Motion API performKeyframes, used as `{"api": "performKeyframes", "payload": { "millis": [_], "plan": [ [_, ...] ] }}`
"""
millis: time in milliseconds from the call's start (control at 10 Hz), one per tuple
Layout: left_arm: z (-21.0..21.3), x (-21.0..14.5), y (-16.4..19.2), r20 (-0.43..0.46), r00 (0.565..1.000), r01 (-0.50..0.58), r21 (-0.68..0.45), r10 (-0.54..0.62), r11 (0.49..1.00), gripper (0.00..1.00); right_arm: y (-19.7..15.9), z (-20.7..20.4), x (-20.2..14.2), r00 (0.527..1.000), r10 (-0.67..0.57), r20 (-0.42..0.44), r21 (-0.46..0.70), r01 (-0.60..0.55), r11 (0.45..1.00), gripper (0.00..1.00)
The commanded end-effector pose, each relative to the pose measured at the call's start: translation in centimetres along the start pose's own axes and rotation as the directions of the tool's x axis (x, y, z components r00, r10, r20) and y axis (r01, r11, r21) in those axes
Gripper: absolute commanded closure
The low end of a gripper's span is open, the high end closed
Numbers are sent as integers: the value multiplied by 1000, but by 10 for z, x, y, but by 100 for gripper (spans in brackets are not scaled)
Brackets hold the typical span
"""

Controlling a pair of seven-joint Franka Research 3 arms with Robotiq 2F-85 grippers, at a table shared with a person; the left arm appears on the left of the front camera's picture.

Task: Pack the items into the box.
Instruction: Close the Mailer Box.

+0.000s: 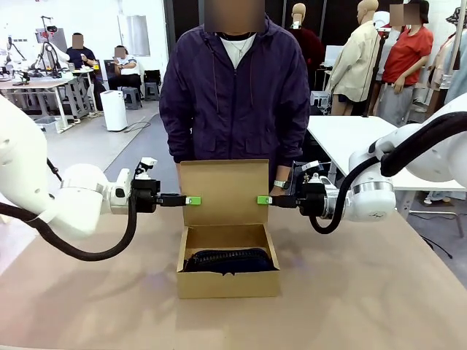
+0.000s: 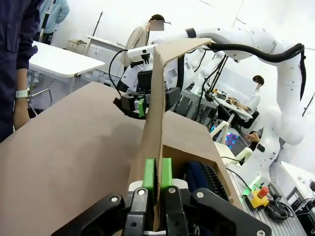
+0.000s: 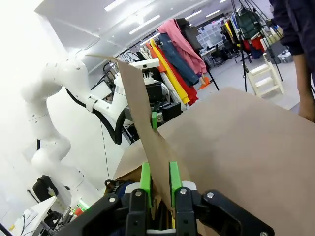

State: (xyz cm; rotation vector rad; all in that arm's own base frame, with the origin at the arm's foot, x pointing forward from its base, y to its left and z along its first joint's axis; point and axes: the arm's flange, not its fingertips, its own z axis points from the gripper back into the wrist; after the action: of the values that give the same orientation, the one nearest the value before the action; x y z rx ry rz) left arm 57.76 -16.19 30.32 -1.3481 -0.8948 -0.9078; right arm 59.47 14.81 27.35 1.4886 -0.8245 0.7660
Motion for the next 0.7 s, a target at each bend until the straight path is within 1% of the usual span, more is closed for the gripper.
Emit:
{"api": "performKeyframes", "payload": {
  "millis": [0, 100, 200, 300, 400, 500, 600],
  "plan": [
    [4, 2, -7, 36, 991, 127, 16, -128, 992, 92, 10, -2, 9, 990, 138, 33, 55, -140, 989, 78],
    [3, 3, -11, 43, 971, 236, 19, -236, 972, 92, 15, -4, 10, 979, 199, 39, 98, -202, 974, 78],
    [1, 3, -16, 17, 945, 328, 21, -328, 945, 92, 18, -5, 9, 963, 264, 58, 124, -270, 955, 78],
    [0, 3, -21, 6, 918, 396, -1, -396, 918, 92, 20, -5, 8, 951, 301, 67, 142, -308, 941, 78],
    [-2, 3, -26, -24, 888, 458, -25, -459, 888, 92, 23, -5, 7, 934, 349, 78, 161, -357, 920, 78],
    [-4, 3, -30, -22, 860, 507, -67, -509, 859, 92, 27, -6, 5, 917, 390, 81, 180, -399, 899, 78],
    [-5, 1, -32, -20, 841, 536, -96, -540, 839, 92, 30, -8, 1, 911, 408, 61, 196, -411, 890, 78]
  ]
}}
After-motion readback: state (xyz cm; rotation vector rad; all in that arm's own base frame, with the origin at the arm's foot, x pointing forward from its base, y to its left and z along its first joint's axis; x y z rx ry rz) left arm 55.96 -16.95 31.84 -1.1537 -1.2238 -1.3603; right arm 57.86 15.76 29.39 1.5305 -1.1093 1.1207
